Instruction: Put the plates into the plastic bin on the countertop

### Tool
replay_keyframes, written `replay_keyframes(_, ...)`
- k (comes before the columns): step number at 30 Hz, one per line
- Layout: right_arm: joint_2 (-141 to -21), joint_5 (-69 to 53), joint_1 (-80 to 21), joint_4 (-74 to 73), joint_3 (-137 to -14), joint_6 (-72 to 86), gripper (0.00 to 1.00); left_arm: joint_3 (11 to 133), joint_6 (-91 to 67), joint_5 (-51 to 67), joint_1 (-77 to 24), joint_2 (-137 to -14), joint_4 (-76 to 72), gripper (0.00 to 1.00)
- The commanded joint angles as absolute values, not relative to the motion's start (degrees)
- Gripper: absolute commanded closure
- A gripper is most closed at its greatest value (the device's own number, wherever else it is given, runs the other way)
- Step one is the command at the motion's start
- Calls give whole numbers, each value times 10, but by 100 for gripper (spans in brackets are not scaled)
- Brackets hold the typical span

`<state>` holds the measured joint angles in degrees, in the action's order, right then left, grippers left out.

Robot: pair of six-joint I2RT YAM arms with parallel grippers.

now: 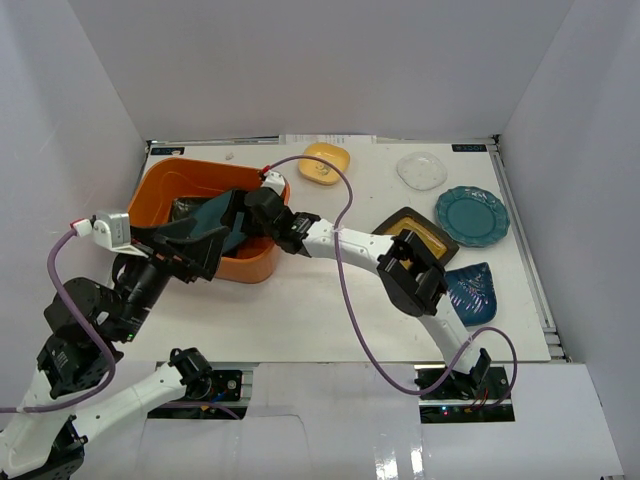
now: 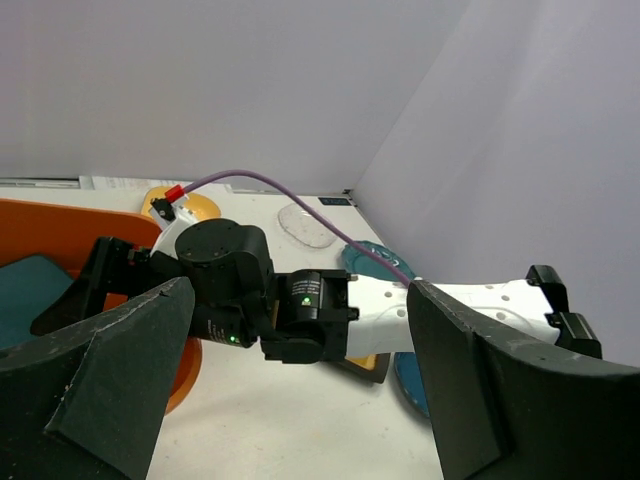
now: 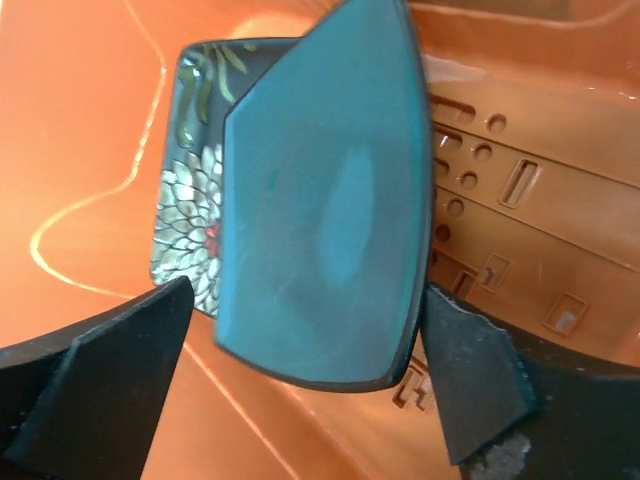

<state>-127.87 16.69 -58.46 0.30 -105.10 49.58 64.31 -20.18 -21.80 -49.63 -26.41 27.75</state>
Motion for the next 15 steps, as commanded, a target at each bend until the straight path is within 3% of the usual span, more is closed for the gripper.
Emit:
replay_keyframes(1, -1236, 228, -588, -16, -1077, 469, 1, 636, -202, -243, -497, -272, 295, 2)
replay_keyframes(3, -1241, 256, -592, -39, -1110, 433, 9, 636, -203, -257, -497, -274, 303, 2)
replay_keyframes(9, -1286, 301, -599, -131, -1244, 333, 10, 636, -214, -337, -497, -288, 349, 2)
replay_keyframes(15, -1282, 254, -595, -91, -1260, 266, 10, 635, -225, -359, -497, -297, 350, 2)
